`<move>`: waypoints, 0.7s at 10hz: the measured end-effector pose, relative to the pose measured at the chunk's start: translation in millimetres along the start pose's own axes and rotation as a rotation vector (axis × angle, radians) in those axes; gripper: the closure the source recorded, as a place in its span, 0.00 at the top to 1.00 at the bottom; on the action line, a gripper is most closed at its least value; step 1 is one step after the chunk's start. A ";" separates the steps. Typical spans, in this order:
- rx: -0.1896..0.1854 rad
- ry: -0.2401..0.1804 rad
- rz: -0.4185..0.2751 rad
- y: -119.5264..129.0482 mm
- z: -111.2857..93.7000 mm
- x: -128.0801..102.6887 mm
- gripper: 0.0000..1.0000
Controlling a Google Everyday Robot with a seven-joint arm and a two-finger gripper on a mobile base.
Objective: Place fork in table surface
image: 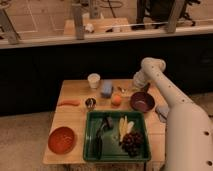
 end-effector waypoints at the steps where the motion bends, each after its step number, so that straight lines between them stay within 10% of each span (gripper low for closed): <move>1: -0.003 0.016 0.000 0.1 5.8 -1.8 0.14; 7: -0.014 0.079 0.001 -1.1 29.8 -6.9 0.74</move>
